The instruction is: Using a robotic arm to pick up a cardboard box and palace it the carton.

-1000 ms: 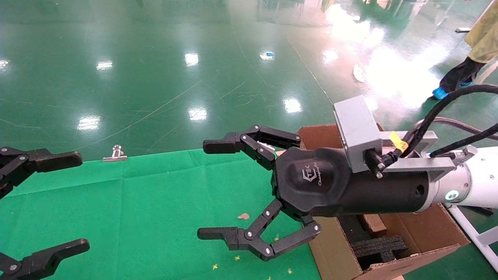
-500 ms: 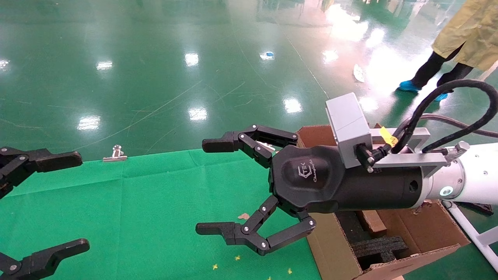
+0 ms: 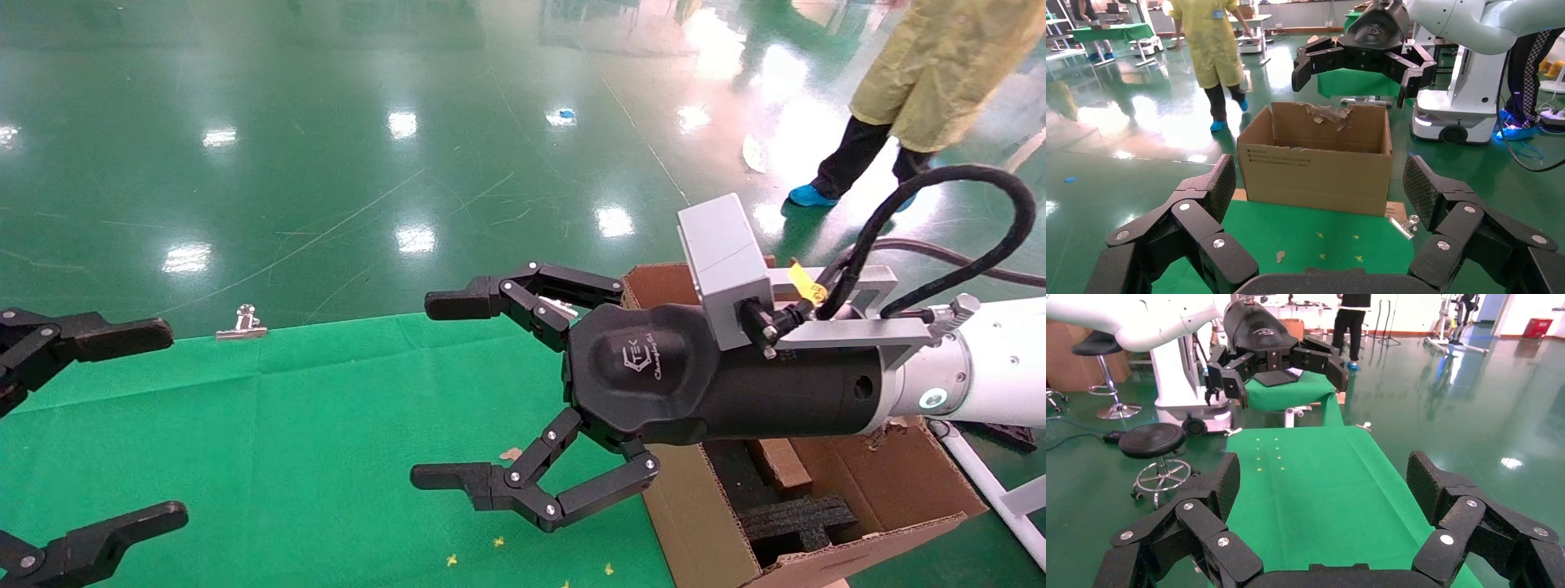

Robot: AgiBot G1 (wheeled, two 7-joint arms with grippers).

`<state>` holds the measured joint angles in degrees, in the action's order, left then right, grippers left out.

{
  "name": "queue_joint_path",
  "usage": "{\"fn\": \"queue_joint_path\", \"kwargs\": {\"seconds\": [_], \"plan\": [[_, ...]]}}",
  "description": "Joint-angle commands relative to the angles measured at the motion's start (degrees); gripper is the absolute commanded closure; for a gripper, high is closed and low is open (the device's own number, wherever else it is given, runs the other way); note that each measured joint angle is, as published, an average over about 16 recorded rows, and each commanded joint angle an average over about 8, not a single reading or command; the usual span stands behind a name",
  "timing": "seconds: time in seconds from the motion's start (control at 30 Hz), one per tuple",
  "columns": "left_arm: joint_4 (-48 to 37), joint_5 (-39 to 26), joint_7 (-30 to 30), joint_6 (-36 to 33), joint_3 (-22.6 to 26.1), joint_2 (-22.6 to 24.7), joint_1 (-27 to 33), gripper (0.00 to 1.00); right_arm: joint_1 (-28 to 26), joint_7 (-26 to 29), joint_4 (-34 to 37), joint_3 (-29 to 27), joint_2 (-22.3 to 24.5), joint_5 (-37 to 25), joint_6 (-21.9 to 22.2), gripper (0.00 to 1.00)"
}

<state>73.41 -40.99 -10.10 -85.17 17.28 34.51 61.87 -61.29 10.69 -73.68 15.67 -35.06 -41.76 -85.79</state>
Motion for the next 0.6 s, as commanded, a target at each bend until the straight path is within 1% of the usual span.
{"fn": "queue_joint_path", "kwargs": {"seconds": [0.03, 0.6], "plan": [[0.0, 0.0, 0.0, 0.0, 0.0, 0.0, 0.0, 0.00, -0.1, 0.0, 0.0, 0.1, 0.0, 0.0, 0.0, 0.00], [0.0, 0.0, 0.0, 0.0, 0.0, 0.0, 0.0, 0.00, -0.2, 0.1, 0.1, 0.3, 0.0, -0.1, 0.1, 0.00]]}}
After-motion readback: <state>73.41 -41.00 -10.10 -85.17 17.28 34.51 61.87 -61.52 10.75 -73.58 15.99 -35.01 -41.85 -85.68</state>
